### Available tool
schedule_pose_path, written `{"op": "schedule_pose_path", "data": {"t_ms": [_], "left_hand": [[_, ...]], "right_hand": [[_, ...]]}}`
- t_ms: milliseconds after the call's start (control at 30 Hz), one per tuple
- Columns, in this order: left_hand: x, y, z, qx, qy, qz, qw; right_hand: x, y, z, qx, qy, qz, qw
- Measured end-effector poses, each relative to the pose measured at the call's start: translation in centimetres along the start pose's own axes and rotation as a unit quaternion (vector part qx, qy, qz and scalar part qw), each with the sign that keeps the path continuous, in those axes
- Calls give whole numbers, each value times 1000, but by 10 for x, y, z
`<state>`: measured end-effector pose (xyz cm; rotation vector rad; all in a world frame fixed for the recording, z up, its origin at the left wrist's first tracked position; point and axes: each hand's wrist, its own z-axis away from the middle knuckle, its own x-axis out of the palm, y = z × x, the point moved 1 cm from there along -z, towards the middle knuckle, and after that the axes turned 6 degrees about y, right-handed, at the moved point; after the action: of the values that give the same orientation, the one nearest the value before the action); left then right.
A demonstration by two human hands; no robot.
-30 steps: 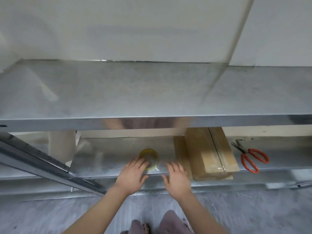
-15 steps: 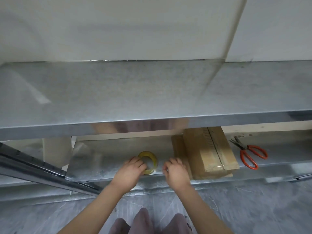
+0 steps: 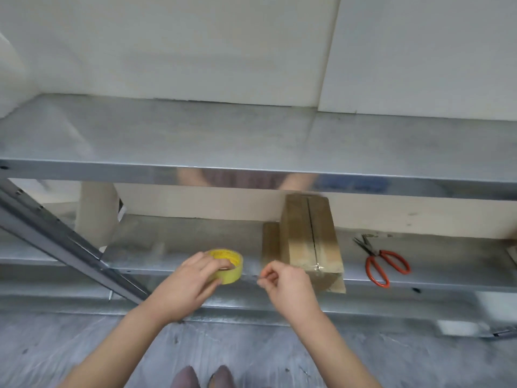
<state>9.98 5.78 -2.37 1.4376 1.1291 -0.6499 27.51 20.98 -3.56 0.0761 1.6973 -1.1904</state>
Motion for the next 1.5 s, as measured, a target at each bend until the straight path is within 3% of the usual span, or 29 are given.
{"op": "schedule_pose_path", "data": {"t_ms": [167, 300, 667, 833, 933, 1200, 1367, 1500], "left_hand": [[11, 71, -11, 9, 27, -5, 1000], [23, 103, -14, -23, 37, 52, 998], [44, 112, -67, -90, 24, 11, 996], [32, 119, -65, -154, 32, 227, 961], [26, 119, -61, -143, -7, 260, 955], [33, 97, -67, -132, 27, -9, 991], [40, 87, -65, -177, -21, 196, 964], [47, 80, -70, -179, -33, 207, 961]], "right_hand": [[-59, 26, 18, -29, 31, 5, 999], [-93, 49, 26, 11, -18, -66, 998], [-143, 80, 36, 54, 18, -170, 984], [-155, 101, 25, 126, 5, -192, 973], [-158, 108, 22, 141, -12, -185, 972], [-153, 114, 13, 123, -11, -184, 975], [-154, 127, 0, 136, -12, -179, 974], [-146, 138, -8, 154, -35, -180, 971]]}}
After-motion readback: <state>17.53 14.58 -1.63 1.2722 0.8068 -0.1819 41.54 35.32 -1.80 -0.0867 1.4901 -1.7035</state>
